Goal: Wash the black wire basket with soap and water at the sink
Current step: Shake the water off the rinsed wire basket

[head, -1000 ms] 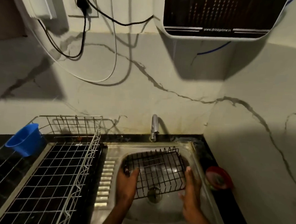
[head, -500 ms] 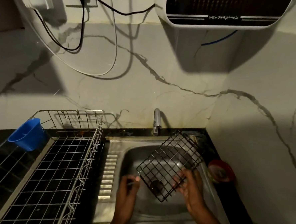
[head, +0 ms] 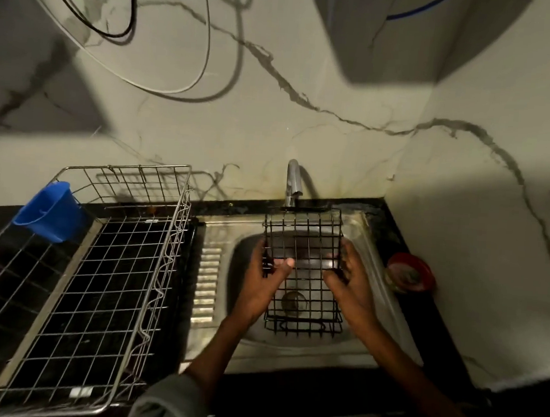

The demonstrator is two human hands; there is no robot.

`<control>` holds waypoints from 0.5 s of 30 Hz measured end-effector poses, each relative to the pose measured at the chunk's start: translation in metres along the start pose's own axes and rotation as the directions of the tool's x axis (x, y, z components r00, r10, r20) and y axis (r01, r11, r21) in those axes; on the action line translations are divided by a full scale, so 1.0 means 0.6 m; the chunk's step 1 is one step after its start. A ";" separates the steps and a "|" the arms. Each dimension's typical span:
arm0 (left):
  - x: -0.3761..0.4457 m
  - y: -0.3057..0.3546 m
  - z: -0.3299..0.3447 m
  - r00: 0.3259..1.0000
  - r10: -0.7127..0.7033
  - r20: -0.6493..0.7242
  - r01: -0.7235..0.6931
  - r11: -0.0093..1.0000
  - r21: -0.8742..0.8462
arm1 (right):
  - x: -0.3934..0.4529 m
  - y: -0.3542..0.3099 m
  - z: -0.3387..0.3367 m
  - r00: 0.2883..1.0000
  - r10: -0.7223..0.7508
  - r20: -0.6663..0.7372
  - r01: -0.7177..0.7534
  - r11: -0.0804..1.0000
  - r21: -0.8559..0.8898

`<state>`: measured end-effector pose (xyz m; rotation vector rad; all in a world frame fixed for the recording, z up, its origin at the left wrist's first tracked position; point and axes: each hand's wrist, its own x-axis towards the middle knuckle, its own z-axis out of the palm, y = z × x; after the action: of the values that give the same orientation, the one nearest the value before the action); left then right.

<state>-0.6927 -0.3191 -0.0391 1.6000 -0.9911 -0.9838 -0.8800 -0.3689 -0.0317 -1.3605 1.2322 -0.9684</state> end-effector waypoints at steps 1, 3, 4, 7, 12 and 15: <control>-0.001 -0.007 0.002 0.999 -0.036 -0.014 0.036 0.999 -0.010 | 0.001 0.007 0.003 0.999 0.041 0.005 -0.041 0.999 -0.009; -0.005 -0.010 0.004 0.992 -0.126 -0.023 0.125 0.991 -0.041 | 0.000 0.014 0.008 0.995 0.101 -0.009 -0.101 0.995 -0.023; -0.004 -0.013 0.003 0.991 -0.130 -0.025 0.128 0.990 -0.052 | 0.001 0.017 0.011 0.996 0.086 -0.033 -0.087 0.996 -0.034; 0.006 -0.003 -0.007 0.987 -0.160 -0.024 0.159 0.987 -0.038 | 0.012 0.013 0.012 0.984 0.175 -0.015 -0.175 0.984 0.046; 0.022 0.025 -0.026 0.970 -0.239 0.045 0.240 0.971 -0.017 | 0.010 0.001 0.015 0.943 0.323 0.085 -0.333 0.928 0.165; 0.033 0.025 -0.028 0.988 -0.147 -0.044 0.145 0.989 -0.043 | -0.004 -0.015 0.019 0.962 0.258 0.089 -0.272 0.938 0.213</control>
<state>-0.6727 -0.3353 -0.0241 1.6736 -0.8263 -1.0530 -0.8677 -0.3647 -0.0246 -1.0101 1.1873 -0.8410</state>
